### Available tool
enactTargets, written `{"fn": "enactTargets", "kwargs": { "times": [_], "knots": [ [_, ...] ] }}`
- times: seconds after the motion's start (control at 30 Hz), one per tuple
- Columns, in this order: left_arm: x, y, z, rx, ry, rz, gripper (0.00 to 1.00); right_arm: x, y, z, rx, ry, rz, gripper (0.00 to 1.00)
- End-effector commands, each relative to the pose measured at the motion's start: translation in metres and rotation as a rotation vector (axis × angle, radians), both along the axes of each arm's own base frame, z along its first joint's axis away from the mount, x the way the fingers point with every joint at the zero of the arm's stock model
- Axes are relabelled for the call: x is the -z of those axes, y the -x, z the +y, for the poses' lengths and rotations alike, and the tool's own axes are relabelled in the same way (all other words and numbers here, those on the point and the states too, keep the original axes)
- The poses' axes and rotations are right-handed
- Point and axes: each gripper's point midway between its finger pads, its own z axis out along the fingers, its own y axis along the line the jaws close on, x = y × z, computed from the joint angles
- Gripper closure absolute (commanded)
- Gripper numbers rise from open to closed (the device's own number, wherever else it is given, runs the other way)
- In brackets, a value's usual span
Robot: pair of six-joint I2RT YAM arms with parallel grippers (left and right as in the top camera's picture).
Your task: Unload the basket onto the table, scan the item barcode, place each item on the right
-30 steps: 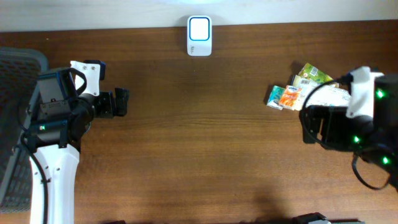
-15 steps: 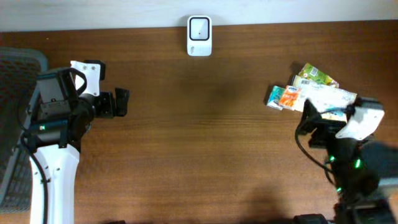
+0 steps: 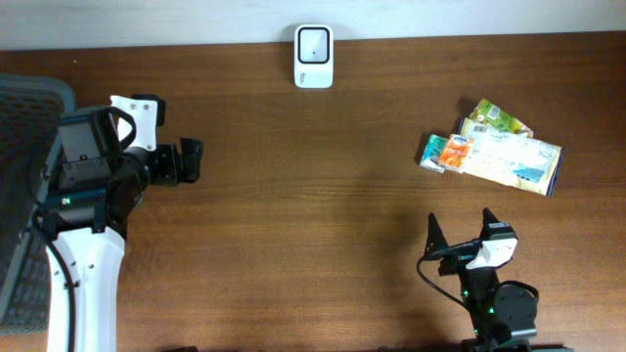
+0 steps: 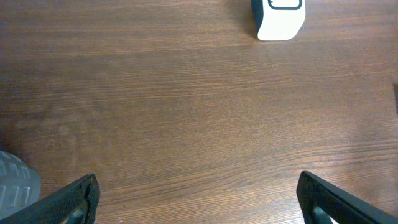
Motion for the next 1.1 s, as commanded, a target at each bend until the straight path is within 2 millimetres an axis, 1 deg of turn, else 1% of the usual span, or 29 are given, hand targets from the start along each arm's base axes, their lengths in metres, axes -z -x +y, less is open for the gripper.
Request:
{"fn": "enactTargets", "kwargs": {
  "times": [0.0, 0.33, 0.37, 0.4, 0.43, 0.47, 0.5, 0.53, 0.57, 0.63, 0.67, 0.73, 0.8, 0.83, 0.9, 0.93, 1.03, 1.07],
  "knots": [
    [-0.004, 0.0, -0.001, 0.016, -0.005, -0.014, 0.01, 0.002, 0.0, 0.003, -0.016, 0.003, -0.003, 0.01],
    [-0.004, 0.0, -0.001, 0.016, -0.005, -0.014, 0.01, 0.002, 0.0, 0.003, -0.016, 0.003, -0.003, 0.01],
    [-0.004, 0.001, 0.002, 0.003, -0.017, -0.014, 0.01, 0.002, 0.0, 0.003, -0.016, 0.003, -0.003, 0.01],
    [-0.007, 0.005, 0.011, -0.038, -0.06, -0.021, 0.01, 0.002, 0.0, 0.003, -0.016, 0.003, -0.003, 0.01],
    [-0.003, 0.011, 0.019, -0.073, -0.095, -0.02, 0.01, 0.002, 0.0, 0.003, -0.016, 0.003, -0.003, 0.01],
    [0.005, 0.02, 0.021, -0.087, -0.111, -0.038, 0.01, 0.002, 0.0, 0.003, -0.016, 0.003, -0.003, 0.01],
    [0.012, 0.027, 0.018, -0.084, -0.112, -0.102, 0.01, 0.002, 0.0, 0.003, -0.016, 0.003, -0.003, 0.01],
    [0.02, 0.037, 0.01, -0.07, -0.123, -0.259, 0.01, 0.002, 0.0, 0.003, -0.016, 0.003, -0.003, 0.01],
    [0.022, 0.043, 0.004, -0.062, -0.133, -0.387, 0.01, 0.002, 0.0, 0.003, -0.016, 0.003, -0.003, 0.01],
    [0.033, 0.066, -0.005, -0.047, -0.144, -0.581, 0.01, 0.002, 0.0, 0.003, -0.016, 0.004, -0.003, 0.01],
    [0.044, 0.081, -0.009, -0.046, -0.15, -0.652, 0.01, 0.002, 0.0, 0.003, -0.016, 0.003, -0.003, 0.01],
    [0.054, 0.093, -0.013, -0.032, -0.175, -0.694, 0.01, 0.002, 0.0, 0.003, -0.016, 0.003, -0.003, 0.01],
    [0.062, 0.1, -0.017, 0.001, -0.221, -0.725, 0.01, 0.002, 0.0, 0.003, -0.016, 0.003, -0.003, 0.01],
    [0.067, 0.102, -0.016, -0.006, -0.224, -0.73, 0.01, 0.002, 0.0, 0.003, -0.016, 0.004, -0.003, 0.01],
    [0.085, 0.108, -0.016, -0.002, -0.223, -0.692, 0.01, 0.002, 0.0, 0.003, -0.016, 0.004, -0.003, 0.01],
    [0.089, 0.11, -0.015, -0.007, -0.231, -0.677, 0.01, 0.002, 0.0, 0.003, -0.016, 0.003, -0.003, 0.01],
    [0.098, 0.115, -0.015, -0.006, -0.238, -0.642, 0.01, 0.002, 0.0, 0.003, -0.016, 0.003, -0.003, 0.01],
    [0.089, 0.117, -0.016, -0.005, -0.237, -0.68, 0.01, 0.002, 0.0, 0.003, -0.016, 0.003, -0.003, 0.01]
  ]
}}
